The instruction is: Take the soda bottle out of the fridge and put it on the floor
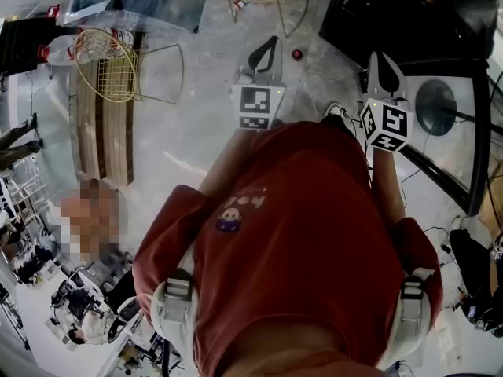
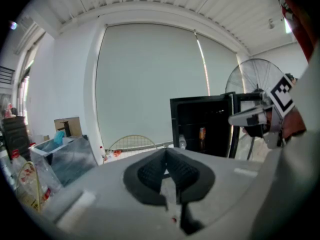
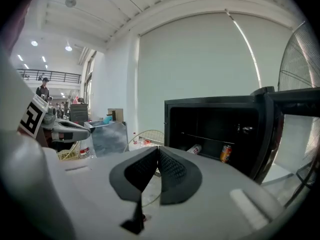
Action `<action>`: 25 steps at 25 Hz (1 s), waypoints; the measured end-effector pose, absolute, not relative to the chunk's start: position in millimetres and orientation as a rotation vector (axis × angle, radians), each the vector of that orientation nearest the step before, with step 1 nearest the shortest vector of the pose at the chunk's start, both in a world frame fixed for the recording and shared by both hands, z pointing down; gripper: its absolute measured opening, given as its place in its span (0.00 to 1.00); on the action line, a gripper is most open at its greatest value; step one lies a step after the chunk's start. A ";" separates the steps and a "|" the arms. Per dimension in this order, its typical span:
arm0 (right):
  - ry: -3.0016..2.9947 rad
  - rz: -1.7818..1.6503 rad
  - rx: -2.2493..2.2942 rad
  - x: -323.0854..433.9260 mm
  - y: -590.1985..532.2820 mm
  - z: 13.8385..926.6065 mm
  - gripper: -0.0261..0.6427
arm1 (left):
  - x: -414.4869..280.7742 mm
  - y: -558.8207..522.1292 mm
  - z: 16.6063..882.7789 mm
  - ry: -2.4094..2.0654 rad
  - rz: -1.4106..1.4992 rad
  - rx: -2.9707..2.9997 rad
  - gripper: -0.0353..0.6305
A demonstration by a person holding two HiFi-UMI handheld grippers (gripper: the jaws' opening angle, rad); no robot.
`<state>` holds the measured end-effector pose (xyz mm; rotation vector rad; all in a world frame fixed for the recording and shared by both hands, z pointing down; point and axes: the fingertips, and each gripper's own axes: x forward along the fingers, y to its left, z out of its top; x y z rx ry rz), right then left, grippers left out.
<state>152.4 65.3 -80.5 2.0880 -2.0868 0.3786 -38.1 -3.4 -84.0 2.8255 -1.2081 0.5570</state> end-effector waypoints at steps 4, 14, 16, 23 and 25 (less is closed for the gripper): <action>-2.073 0.374 2.093 158.1 66.6 -80.4 0.04 | -36.2 -3.9 -86.2 -1.195 0.563 2.840 0.05; -2.080 0.349 2.091 158.6 67.0 -82.7 0.04 | -33.1 -2.0 -91.8 -1.183 0.562 2.859 0.05; -2.076 0.349 2.091 159.0 70.2 -83.6 0.04 | -33.0 0.5 -93.6 -1.185 0.558 2.858 0.05; -2.070 0.336 2.090 159.5 77.9 -86.7 0.04 | -34.2 9.5 -95.6 -1.188 0.534 2.855 0.05; -2.066 0.333 2.092 159.9 79.3 -87.0 0.04 | -35.4 11.7 -95.3 -1.190 0.534 2.851 0.05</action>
